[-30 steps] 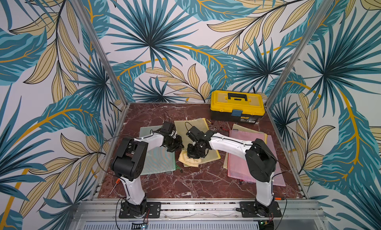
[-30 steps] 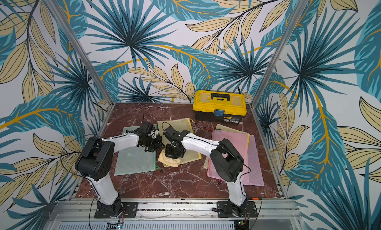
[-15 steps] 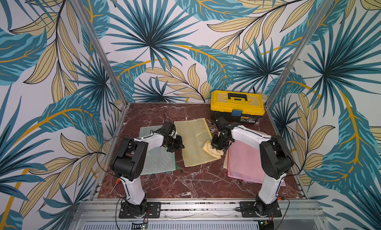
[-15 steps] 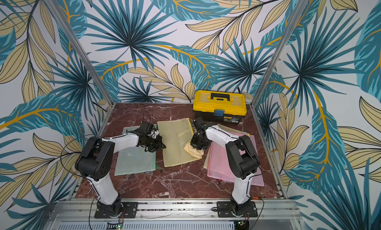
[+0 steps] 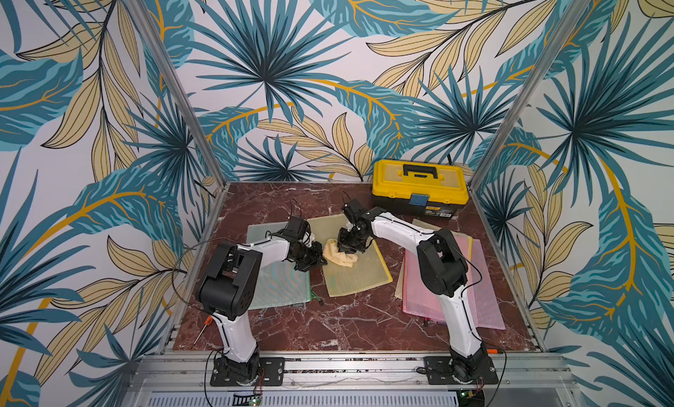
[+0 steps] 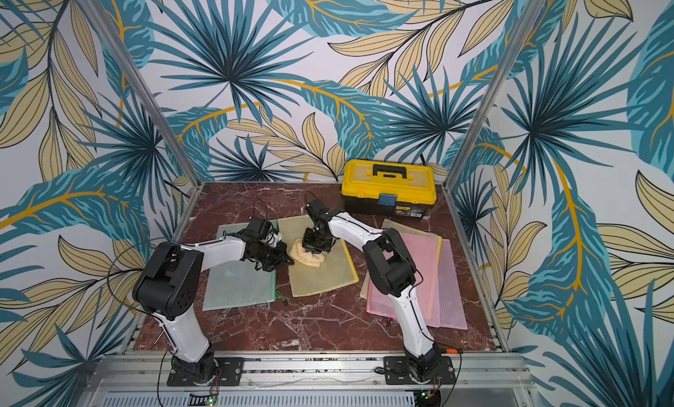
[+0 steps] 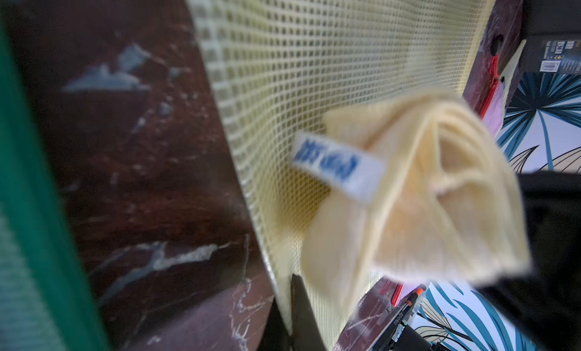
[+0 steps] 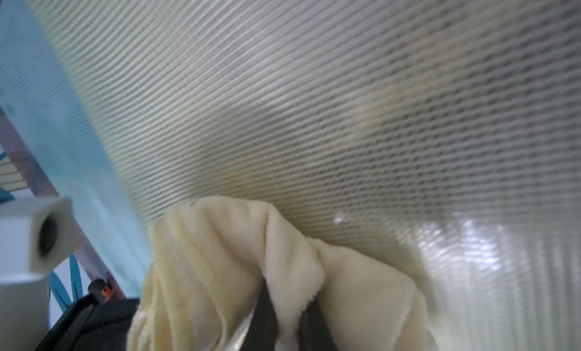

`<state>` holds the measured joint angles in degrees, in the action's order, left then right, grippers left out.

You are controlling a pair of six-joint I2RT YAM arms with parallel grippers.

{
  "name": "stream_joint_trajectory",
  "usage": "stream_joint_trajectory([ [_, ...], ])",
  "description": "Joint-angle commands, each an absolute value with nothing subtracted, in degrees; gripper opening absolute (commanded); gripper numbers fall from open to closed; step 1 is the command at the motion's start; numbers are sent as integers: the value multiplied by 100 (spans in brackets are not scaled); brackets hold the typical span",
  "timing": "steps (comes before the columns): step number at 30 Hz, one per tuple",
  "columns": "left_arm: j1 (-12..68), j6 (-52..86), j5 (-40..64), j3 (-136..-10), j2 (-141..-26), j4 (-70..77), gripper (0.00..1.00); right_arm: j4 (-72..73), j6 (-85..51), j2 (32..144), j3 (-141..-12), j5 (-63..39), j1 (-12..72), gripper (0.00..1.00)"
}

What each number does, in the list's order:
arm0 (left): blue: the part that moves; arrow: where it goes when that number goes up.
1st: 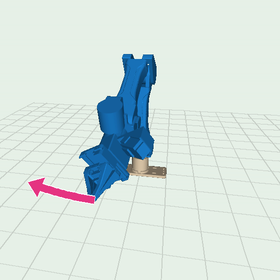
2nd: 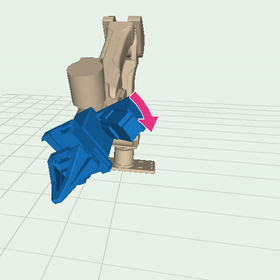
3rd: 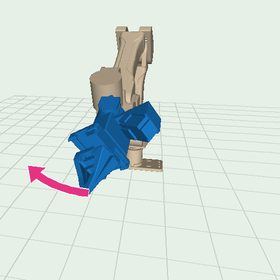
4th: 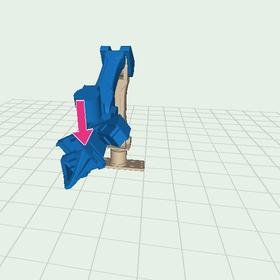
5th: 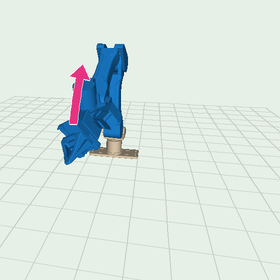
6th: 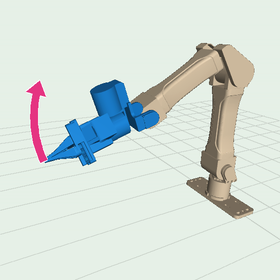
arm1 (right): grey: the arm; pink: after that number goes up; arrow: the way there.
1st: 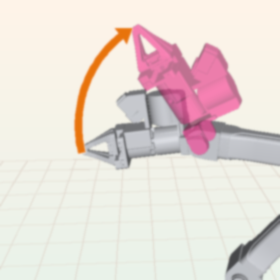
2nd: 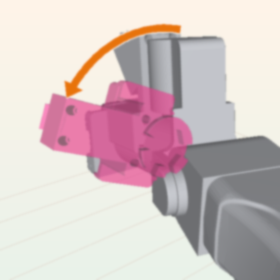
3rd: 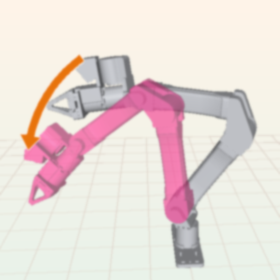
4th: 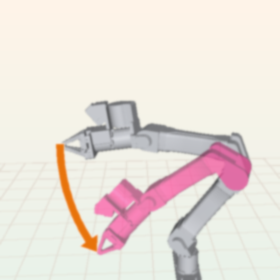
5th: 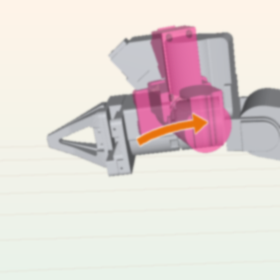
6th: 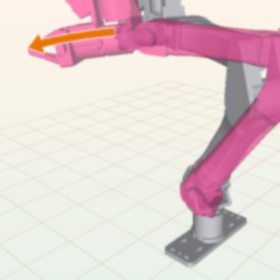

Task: Wipe the document bag
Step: Adjust the document bag at the center of the board.

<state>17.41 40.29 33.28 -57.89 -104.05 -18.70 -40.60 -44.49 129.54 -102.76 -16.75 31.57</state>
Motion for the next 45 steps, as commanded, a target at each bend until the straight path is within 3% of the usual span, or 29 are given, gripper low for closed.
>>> stream_joint_trajectory([
  [1, 1680, 3922, 3464, -5700, -9995, -1852, 0, -4661, -4151, 12797, -10240, -1336, 2672, 0],
  [8, 1495, 3468, 2666, -6138, -8365, -3284, 0, -4836, -3758, 11680, -9226, -758, 2090, 0],
  [15, 1433, 2747, 183, -7022, -6529, -5756, 0, -4561, -3853, 10976, -8574, -964, 2090, 0],
  [19, 1433, 2834, -1622, -7786, -6382, -7407, 0, -4396, -3935, 10749, -8222, -1044, 2100, 0],
  [22, 1433, 2783, -2140, -8266, -6740, -8120, 0, -4291, -3968, 10609, -7960, -1120, 2107, 0],
  [25, 1498, 2541, -1410, -8577, -7386, -8263, 0, -4228, -3984, 10440, -7724, -1138, 2118, 0],
  [30, 2467, 2518, -1119, -9259, -8698, -8254, 0, -4118, -4030, 9999, -7227, -1092, 2113, 0],
  [37, 3474, 2245, -622, -11123, -10946, -8253, 0, -4000, -4075, 9496, -6702, -1002, 2110, 0],
  [41, 3787, 1911, -403, -12215, -11924, -8265, 0, -3478, -4122, 9629, -6512, -1337, 2126, 0],
  [45, 3849, 1920, -261, -12365, -11988, -8257, 0, -3278, -4007, 10368, -7118, -1335, 2215, 0],
])
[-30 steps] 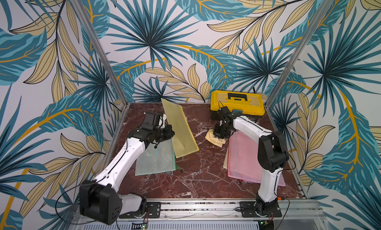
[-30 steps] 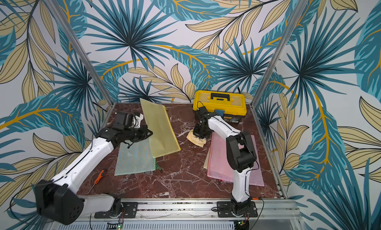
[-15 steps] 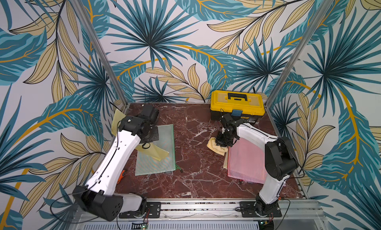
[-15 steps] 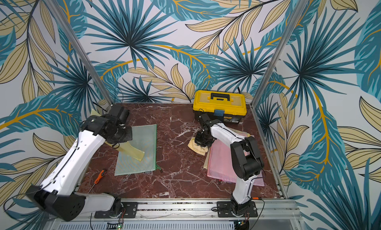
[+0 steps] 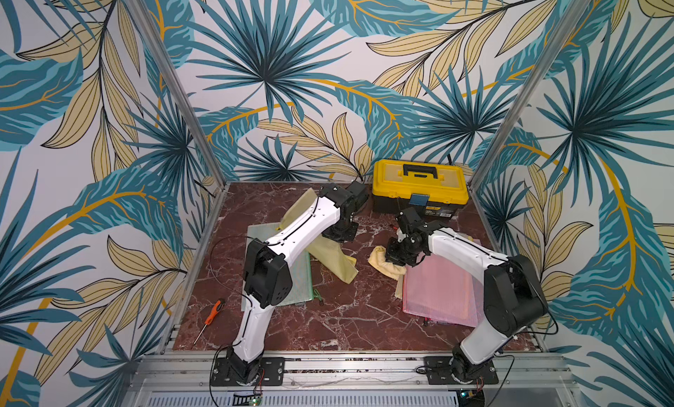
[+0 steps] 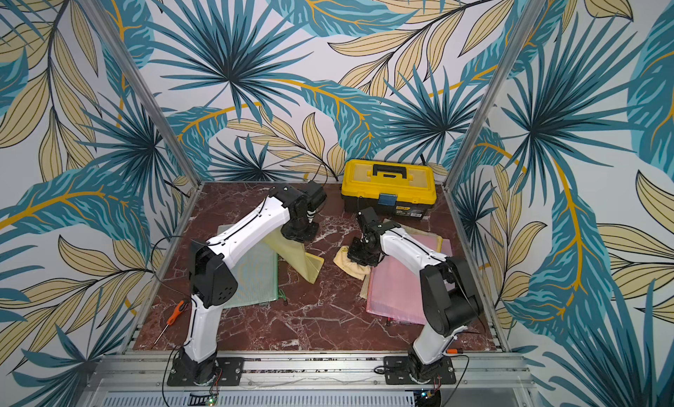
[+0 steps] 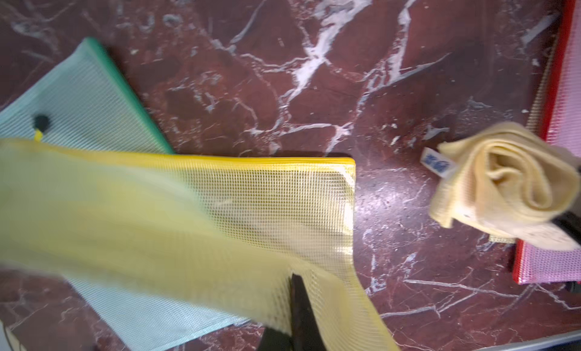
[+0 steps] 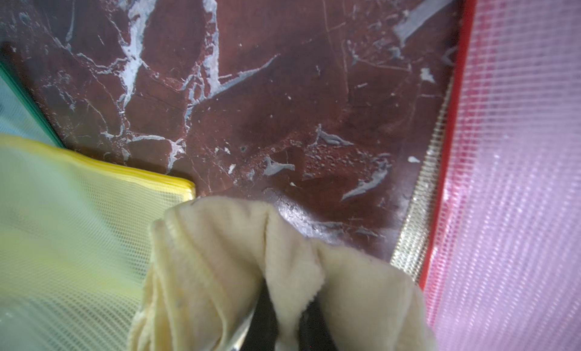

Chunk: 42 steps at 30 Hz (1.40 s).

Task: Wipe the document bag
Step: Adjust the document bag at the center of the board.

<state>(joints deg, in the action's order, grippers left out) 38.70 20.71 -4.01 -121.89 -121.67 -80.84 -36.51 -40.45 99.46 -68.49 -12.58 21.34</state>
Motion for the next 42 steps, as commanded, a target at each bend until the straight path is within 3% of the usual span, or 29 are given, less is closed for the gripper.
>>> stream_joint_trajectory([
  [1, 3855, 1943, -298, -12240, -11896, -8248, 0, -3217, -4038, 10527, -7326, -1345, 2252, 0],
  [8, 3853, 2410, -1037, -11348, -10980, -8230, 0, -3413, -4313, 11781, -9211, -1362, 3108, 0],
  [18, 3856, 2506, -912, -11310, -9616, -8239, 0, -2644, -5334, 13531, -11822, -2388, 4782, 0],
  [22, 3845, 2392, -1017, -10990, -9559, -8236, 2, -2237, -5515, 13139, -11410, -2186, 4831, 0],
  [25, 3848, 2362, -1044, -10629, -9878, -8209, 0, -2425, -5658, 12504, -10416, -1610, 4650, 0],
  [29, 3853, 2385, -1117, -10215, -10401, -7838, 0, -1587, -6137, 11243, -7923, -1341, 3723, 0],
  [33, 3883, 2356, -761, -10083, -10797, -7304, 0, -2373, -5622, 9977, -6537, -411, 2953, 0],
  [37, 3904, 2406, -694, -10533, -11233, -7047, 0, -2851, -5081, 9303, -6103, -138, 2672, 0],
  [42, 3902, 2384, -700, -11214, -11409, -7062, 0, -2206, -4977, 9588, -6065, -918, 2906, 0],
])
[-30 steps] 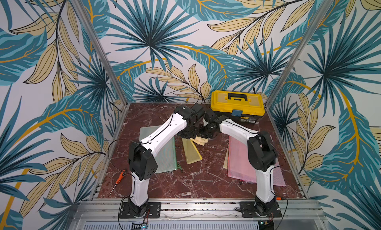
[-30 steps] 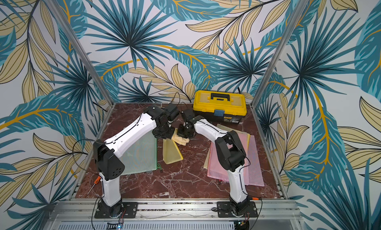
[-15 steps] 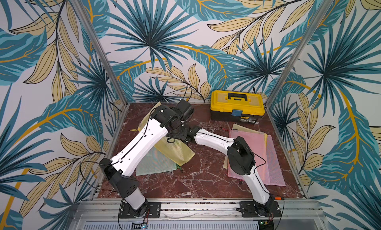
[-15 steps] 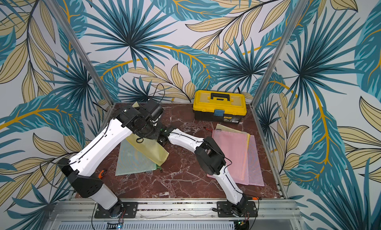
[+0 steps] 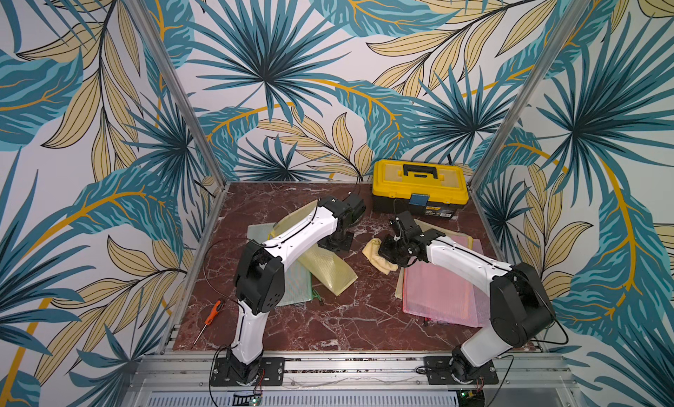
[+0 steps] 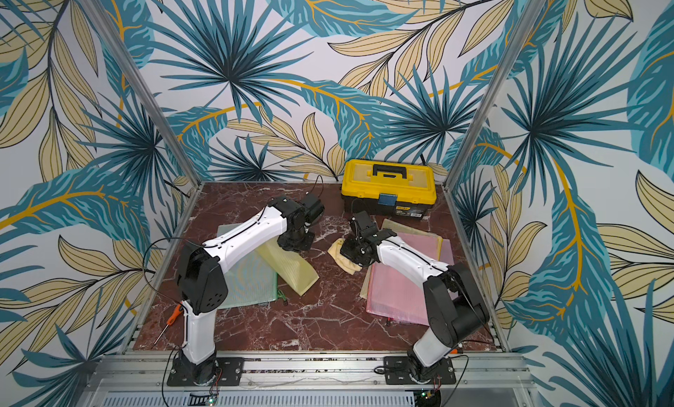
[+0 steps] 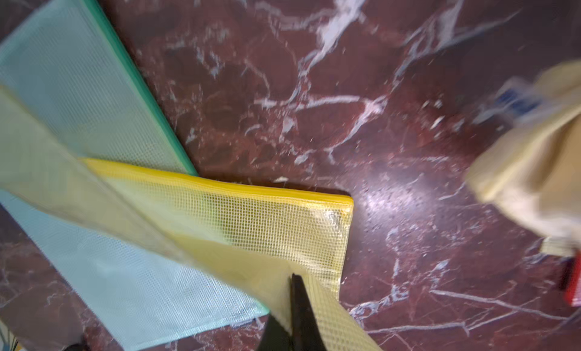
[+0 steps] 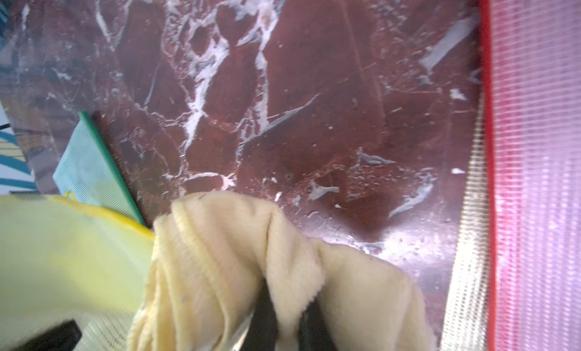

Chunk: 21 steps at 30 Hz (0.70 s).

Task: Wipe the document bag
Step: Adjust the document bag at the center of the board.

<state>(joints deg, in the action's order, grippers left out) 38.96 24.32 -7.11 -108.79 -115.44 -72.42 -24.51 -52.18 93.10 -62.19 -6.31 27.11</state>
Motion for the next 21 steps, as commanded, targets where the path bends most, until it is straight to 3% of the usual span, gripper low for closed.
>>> stream_joint_trajectory([
  [1, 3903, 2376, -712, -11203, -11344, -7059, 0, -2109, -4962, 9693, -6168, -952, 3023, 0],
  [5, 3899, 2420, -865, -10735, -10817, -7059, 0, -2121, -4896, 10436, -7206, -1033, 3746, 0],
  [14, 3592, 2798, -1103, -10062, -9157, -7066, 0, -1567, -5579, 12085, -9401, -2230, 5383, 0],
  [19, 3577, 2561, -1171, -9999, -8928, -7072, 4, -231, -6230, 12113, -9252, -2834, 5603, 0],
  [21, 3570, 2420, -1138, -9829, -9089, -7068, 5, -234, -6309, 12088, -8971, -2645, 5566, 0],
])
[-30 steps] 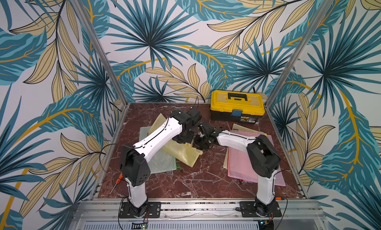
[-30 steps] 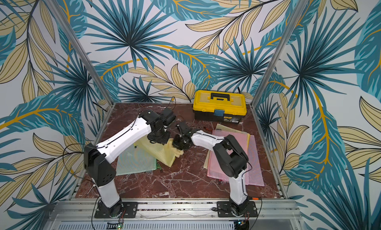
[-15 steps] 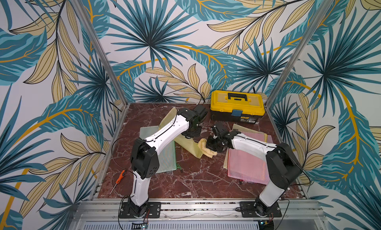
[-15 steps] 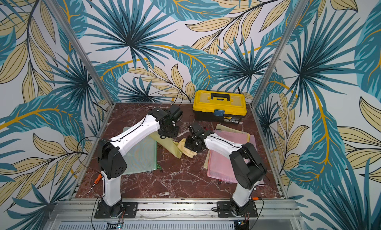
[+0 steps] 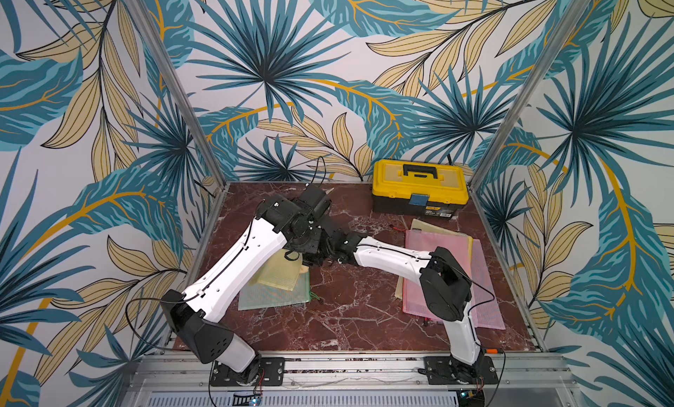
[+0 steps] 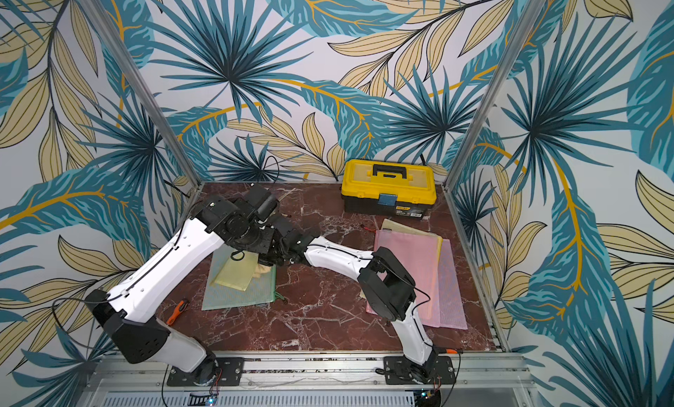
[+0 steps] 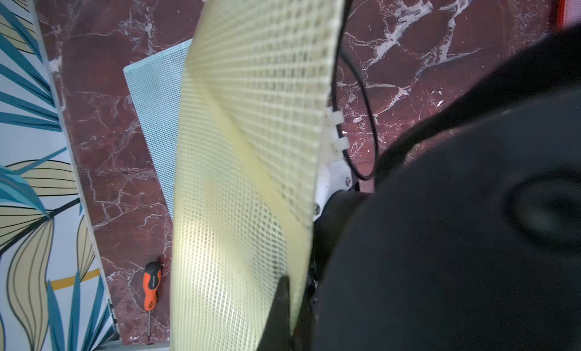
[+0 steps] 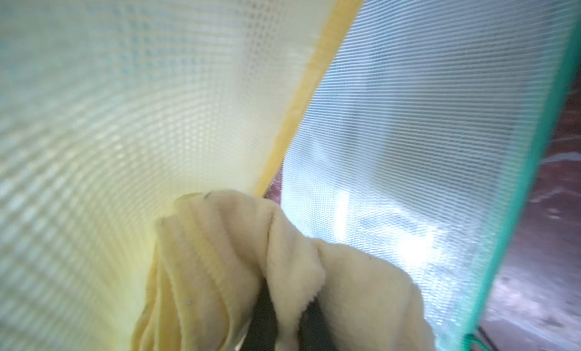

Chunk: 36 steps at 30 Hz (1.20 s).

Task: Wipe the document bag
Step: Adjust the document bag at the center of the board.

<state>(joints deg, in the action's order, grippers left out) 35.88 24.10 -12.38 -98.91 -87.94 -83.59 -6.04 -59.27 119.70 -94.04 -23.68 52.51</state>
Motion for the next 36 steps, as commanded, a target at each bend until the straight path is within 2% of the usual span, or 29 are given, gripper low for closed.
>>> stream_joint_trajectory([
  [1, 3569, 2396, -1104, -9716, -9182, -7077, 4, -337, -6310, 12064, -8824, -2531, 5527, 0],
  [6, 3643, 2680, -1117, -9033, -9744, -6997, 0, -708, -6600, 11592, -7164, -2050, 5024, 0],
  [9, 3770, 2837, -1195, -8822, -9905, -6937, 0, -1175, -6391, 10756, -6124, -1595, 4653, 0],
  [11, 3835, 2981, -955, -8748, -9919, -6785, 0, -2140, -6031, 10100, -5774, -1170, 4318, 0],
  [15, 4005, 3106, -136, -8870, -10087, -6323, 0, -3530, -5480, 9018, -5530, -354, 3907, 0],
  [19, 4200, 3214, 680, -9614, -10745, -6009, 0, -4503, -5098, 8236, -5767, 341, 3621, 0],
  [21, 4243, 3268, 998, -10129, -11197, -5994, 3, -4897, -4984, 8021, -6005, 614, 3539, 0],
  [24, 4262, 3304, 1394, -10825, -11869, -5994, 17, -5368, -4808, 7789, -6319, 967, 3442, 0],
  [25, 4262, 3341, 1432, -11019, -12040, -5994, 32, -5509, -4742, 7731, -6393, 1061, 3424, 0],
  [26, 4255, 3364, 1406, -11174, -12144, -5990, 58, -5676, -4729, 7692, -6492, 1174, 3420, 0],
  [27, 4254, 3373, 1367, -11266, -12187, -5993, 80, -5767, -4733, 7660, -6557, 1232, 3419, 0],
  [28, 4254, 3375, 1252, -11336, -12158, -5994, 94, -5800, -4720, 7626, -6595, 1225, 3420, 0],
  [29, 4243, 3355, 1132, -11372, -12089, -5994, 99, -5771, -4722, 7605, -6613, 1176, 3421, 0],
  [32, 4076, 3232, 752, -11165, -11651, -5986, 100, -5534, -4732, 7738, -6636, 922, 3441, 0],
  [36, 3444, 3018, 526, -9751, -10635, -5585, 100, -4822, -4575, 8600, -6798, 283, 3563, 0],
])
